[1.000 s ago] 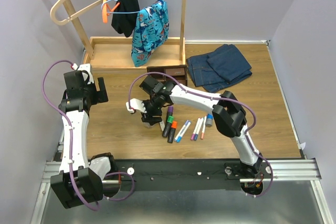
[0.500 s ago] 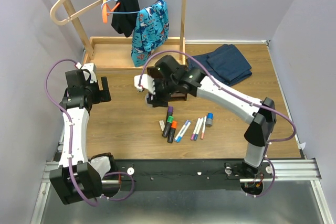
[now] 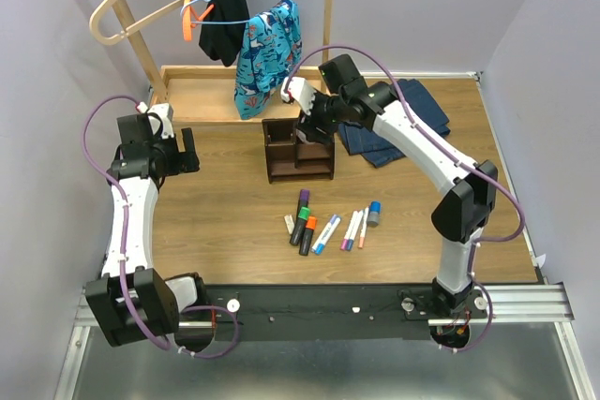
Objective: Sort the stationery into containers
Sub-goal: Place the stationery in the storage box.
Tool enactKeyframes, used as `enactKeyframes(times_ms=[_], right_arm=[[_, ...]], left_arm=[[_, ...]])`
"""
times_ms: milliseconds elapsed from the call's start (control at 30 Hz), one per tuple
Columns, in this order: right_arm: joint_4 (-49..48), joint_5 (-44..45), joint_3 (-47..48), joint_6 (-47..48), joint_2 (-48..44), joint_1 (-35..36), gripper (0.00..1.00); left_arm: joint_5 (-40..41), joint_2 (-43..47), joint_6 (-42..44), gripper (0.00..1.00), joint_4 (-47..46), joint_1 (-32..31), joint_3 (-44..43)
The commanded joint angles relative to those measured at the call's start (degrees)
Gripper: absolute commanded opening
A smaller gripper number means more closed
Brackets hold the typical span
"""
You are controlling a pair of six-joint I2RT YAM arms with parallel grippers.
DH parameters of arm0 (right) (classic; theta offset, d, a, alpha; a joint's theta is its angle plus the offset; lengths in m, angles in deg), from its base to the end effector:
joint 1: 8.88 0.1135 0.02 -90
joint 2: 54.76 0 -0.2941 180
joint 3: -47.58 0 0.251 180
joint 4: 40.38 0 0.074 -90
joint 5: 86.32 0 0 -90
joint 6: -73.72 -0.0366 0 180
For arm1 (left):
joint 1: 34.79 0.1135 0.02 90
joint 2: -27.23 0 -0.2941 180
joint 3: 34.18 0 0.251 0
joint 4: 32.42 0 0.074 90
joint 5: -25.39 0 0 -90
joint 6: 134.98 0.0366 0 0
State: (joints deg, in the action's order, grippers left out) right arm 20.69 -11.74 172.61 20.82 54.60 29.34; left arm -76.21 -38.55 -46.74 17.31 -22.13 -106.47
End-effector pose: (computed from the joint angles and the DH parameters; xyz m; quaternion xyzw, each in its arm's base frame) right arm 0.3364 0.2773 0.3810 -0.6005 0.6947 0.1278 0.3748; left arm 0.2248 0.0430 0.3349 -0.0748 0.9109 -0.0548 0.4020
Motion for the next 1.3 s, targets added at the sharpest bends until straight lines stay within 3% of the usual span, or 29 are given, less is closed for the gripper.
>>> enactKeyframes(times_ms=[0, 1267], right_arm=[[1.71, 1.36, 1.65, 1.39, 2.34, 0.02, 0.52], [-6.99, -5.14, 0.25, 1.04, 10.34, -4.12, 0.54]], left_arm=[[-1.94, -1.54, -0.26, 0.99, -1.01, -0.1, -2.01], [-0.54, -3.92, -0.88, 0.99, 1.72, -0.19, -3.07]])
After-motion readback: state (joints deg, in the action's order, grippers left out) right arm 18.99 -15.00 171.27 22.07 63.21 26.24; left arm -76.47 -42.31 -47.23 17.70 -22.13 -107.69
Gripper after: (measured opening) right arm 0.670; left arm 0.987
